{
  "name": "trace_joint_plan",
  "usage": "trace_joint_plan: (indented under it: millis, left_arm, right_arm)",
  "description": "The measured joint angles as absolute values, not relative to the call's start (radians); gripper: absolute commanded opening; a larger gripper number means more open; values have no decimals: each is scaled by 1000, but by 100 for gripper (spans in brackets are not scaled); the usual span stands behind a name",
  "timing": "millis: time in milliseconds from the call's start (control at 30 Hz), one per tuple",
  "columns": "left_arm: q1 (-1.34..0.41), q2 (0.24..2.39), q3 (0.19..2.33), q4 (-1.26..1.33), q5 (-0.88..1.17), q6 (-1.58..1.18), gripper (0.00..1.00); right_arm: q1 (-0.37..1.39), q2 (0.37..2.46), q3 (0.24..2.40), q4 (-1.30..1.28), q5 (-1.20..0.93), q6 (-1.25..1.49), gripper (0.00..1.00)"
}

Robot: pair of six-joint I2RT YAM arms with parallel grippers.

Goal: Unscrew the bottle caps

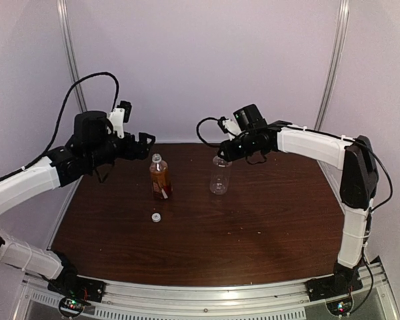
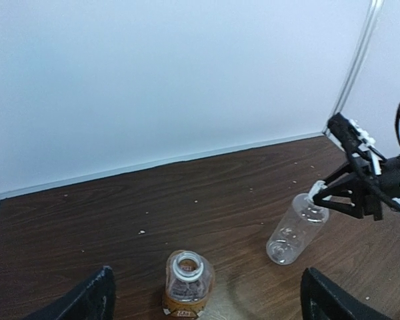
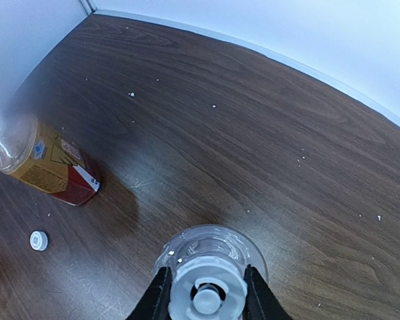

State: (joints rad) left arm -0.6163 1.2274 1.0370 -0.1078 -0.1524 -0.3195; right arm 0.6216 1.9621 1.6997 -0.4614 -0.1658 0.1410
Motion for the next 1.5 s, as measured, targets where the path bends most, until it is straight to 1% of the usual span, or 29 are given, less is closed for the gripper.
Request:
trace_joint_plan:
  millis: [67,200,333,500,667,867,1100,1300,1500]
  left_arm:
    - [-616,1209,1037,-107,-82,-310,98]
    - [-616,1194,1037,-103,115,-290,98]
    - [-616,1188,1018,-83,305,-270,98]
    - [-616,1168,985,-59,473,-244,95]
    - [-621,1176,992,-26,620,-230,94]
    - [-667,1217,1050,-54,695,-186,95]
    - [-722,1293,1126,-139,737,-118,94]
    - [-767,1348,1156,-196,757,-87,87]
    - [-784,1377,1169,-213,775,-80,83]
  right_arm:
    - [621,1957,1700,-473,-187,135,15]
    - [621,1912,1689,-503,-260,135,11]
    - [621,1773,1637,-513,-390,148,10]
    - [623,1592,1609,-486,-602,188,8]
    - [648,1536,1603,-457,-765,219,6]
    - [701,1549,1609,-485,-842,217,5]
    - [744,1600,1679,-538,-876,203,4]
    - [759,1618,1716,-569,-877,186,3]
    - [768,1618,1740,-579,-880,183,2]
